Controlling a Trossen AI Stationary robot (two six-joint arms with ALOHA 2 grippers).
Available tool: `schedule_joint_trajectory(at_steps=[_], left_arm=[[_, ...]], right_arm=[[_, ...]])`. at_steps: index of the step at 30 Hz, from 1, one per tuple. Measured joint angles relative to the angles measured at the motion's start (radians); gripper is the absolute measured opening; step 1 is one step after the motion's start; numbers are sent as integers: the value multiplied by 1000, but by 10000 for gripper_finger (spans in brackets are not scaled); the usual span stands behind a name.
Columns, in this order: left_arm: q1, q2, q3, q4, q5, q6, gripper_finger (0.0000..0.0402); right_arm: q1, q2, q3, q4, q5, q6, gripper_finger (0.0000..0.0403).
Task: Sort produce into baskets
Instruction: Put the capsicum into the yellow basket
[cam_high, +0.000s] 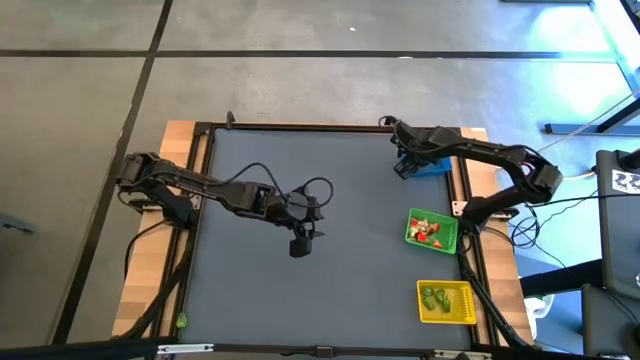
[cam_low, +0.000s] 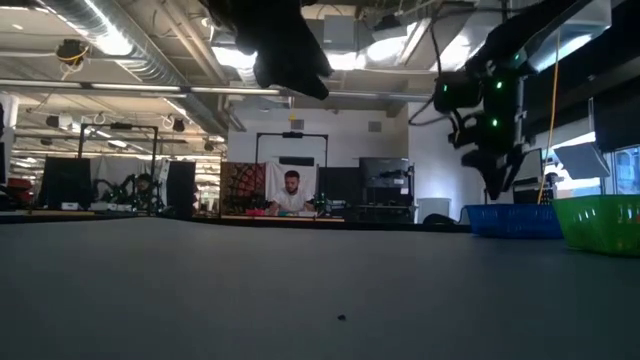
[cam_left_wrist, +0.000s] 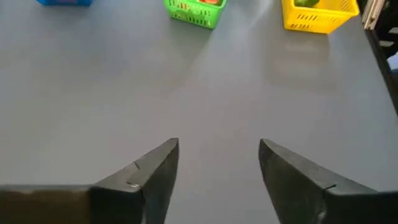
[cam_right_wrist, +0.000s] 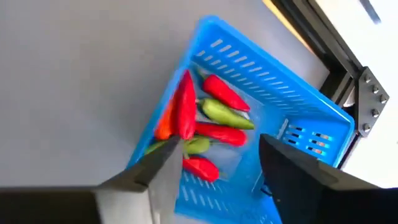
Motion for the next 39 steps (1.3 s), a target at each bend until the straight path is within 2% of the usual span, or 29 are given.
schedule_joint_trajectory(at_steps=[5,11,15,18,22,28,33,39], left_arm=[[-3,6,0,84,3,54,259],[-6,5,0,176,4,42,268],[-42,-10,3,89,21,2,265],[-94,-21,37,-101,25,-41,260],[-177,-23,104,-378,30,-184,258],[-326,-24,120,-616,174,-527,260],[-466,-20,110,-727,240,-782,260],[-628,-20,68,-734,333,-917,260]], right_arm=[[125,-107,0,10,-83,27,235],[360,-213,1,67,-146,105,238],[538,-231,1,146,-145,145,239],[656,-225,1,227,-139,148,239],[782,-204,1,346,-106,144,239],[891,-161,1,464,-38,143,239],[921,-122,1,481,-30,131,239],[923,-113,1,464,-89,173,239]])
